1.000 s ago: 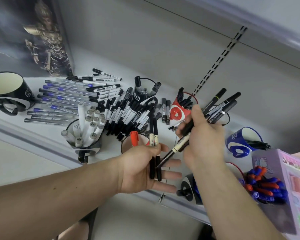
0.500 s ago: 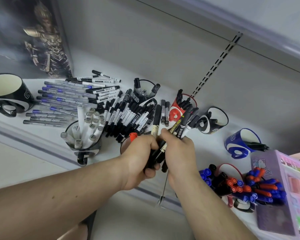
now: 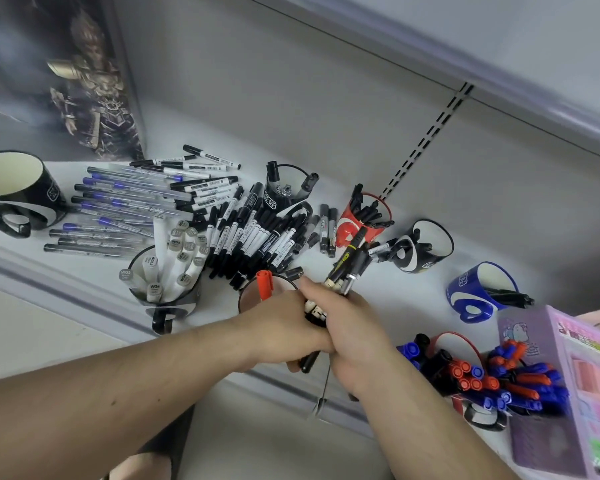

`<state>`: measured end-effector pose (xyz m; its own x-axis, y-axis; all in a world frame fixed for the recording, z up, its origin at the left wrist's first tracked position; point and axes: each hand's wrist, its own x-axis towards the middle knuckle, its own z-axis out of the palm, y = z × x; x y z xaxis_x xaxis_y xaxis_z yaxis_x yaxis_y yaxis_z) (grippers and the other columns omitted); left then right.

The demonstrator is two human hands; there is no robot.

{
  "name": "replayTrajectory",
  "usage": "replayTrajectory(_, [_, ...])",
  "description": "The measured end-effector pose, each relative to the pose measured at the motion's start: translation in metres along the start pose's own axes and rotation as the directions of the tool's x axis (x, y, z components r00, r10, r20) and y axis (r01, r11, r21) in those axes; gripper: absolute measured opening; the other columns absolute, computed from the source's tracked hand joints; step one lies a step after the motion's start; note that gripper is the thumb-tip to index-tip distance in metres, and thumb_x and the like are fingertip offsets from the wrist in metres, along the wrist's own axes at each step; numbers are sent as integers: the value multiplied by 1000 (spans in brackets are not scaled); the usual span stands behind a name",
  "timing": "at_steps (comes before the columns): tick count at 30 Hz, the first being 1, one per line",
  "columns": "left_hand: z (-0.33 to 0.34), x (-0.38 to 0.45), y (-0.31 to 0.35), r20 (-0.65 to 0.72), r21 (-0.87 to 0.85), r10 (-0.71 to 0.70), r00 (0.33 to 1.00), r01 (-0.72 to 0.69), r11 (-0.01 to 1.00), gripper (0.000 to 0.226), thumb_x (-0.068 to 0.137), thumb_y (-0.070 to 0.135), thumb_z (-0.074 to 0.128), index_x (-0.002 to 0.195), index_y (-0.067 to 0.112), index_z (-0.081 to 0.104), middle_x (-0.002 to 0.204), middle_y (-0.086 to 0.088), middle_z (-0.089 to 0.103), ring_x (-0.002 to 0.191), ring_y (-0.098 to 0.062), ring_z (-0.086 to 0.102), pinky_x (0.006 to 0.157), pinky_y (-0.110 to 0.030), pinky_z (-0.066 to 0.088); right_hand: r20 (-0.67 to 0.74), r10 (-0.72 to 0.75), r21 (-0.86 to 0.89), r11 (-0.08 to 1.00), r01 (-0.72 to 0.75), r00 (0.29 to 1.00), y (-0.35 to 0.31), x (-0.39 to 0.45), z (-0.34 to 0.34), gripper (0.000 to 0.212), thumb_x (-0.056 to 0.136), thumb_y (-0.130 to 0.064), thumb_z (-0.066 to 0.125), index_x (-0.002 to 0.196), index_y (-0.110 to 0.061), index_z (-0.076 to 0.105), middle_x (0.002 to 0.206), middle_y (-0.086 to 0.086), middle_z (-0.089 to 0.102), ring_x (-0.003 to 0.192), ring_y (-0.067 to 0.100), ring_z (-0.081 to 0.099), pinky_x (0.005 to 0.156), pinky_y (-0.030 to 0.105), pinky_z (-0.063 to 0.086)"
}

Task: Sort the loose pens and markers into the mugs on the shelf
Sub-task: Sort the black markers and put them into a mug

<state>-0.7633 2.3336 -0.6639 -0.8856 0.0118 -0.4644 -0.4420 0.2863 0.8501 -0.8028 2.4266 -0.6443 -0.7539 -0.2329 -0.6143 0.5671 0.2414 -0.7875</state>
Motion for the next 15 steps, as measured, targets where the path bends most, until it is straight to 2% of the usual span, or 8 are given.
replayTrajectory(3, [0, 2, -3, -54, -5, -9, 999, 9, 1000, 21, 60, 27, 70, 79, 21, 62, 70, -1, 67, 65, -16, 64, 66, -38, 56, 66, 16, 107, 994, -23, 998, -5, -3, -1, 28, 86, -17, 71, 59, -21, 78, 73, -1, 75, 68, 11, 71, 61, 25, 49])
replayTrajectory(7, [7, -1, 2, -12, -320, -78, 997, 70, 945, 11, 75, 2, 62, 81, 11, 59, 59, -3, 55, 51, -20, 53, 54, -29, 50, 114, 16, -39, 999, -12, 993, -13, -2, -1, 16, 87, -32, 70, 84, -17, 75, 73, 0, 72, 70, 18, 65, 61, 28, 43])
replayTrajectory(9, [4, 0, 2, -75, -350, -111, 991, 78, 933, 14, 75, 0, 61, 72, 11, 55, 52, -2, 48, 45, -18, 46, 47, -24, 43, 119, 2, -139, 990, 14, 993, -17, 1, -7, 29, 82, -42, 71, 99, -19, 73, 89, 0, 75, 83, 19, 66, 70, 31, 48])
replayTrajectory(11, [-3, 3, 1, -139, -358, -141, 980, 83, 930, 22, 73, -5, 59, 62, 11, 47, 45, -2, 43, 38, -16, 40, 43, -21, 34, 2, -129, -269, 955, 125, 992, -21, 2, -19, 68, 65, -52, 71, 124, -22, 62, 120, -6, 64, 110, 17, 59, 88, 34, 47])
replayTrajectory(12, [-7, 4, 0, -151, -345, -152, 977, 92, 934, 25, 72, -6, 57, 59, 11, 44, 44, -3, 41, 36, -16, 38, 42, -19, 32, -90, -320, -420, 871, 255, 943, -23, 2, -27, 78, 59, -50, 67, 131, -23, 55, 127, -8, 55, 118, 17, 53, 94, 35, 44])
replayTrajectory(13, [-9, 4, -1, -155, -315, -162, 974, 107, 943, 26, 72, -6, 57, 57, 10, 43, 43, -3, 41, 34, -16, 37, 41, -18, 31, -71, -558, -614, 678, 405, 827, -25, 1, -35, 80, 57, -43, 63, 133, -24, 50, 132, -6, 50, 122, 18, 49, 98, 35, 43])
replayTrajectory(14, [-11, 4, -2, -147, -271, -164, 975, 120, 955, 26, 71, -5, 57, 54, 9, 43, 42, -3, 41, 33, -15, 37, 41, -18, 31, 90, -719, -781, 379, 497, 690, -26, -2, -41, 84, 56, -36, 63, 137, -22, 47, 136, -4, 46, 124, 19, 49, 99, 35, 44])
replayTrajectory(15, [-11, 4, -2, -133, -220, -160, 978, 129, 967, 24, 70, -3, 58, 53, 7, 44, 41, -4, 41, 34, -16, 38, 41, -18, 33, 287, -764, -858, 64, 510, 578, -25, -5, -43, 90, 53, -29, 67, 140, -20, 45, 141, 0, 45, 121, 23, 52, 96, 36, 47])
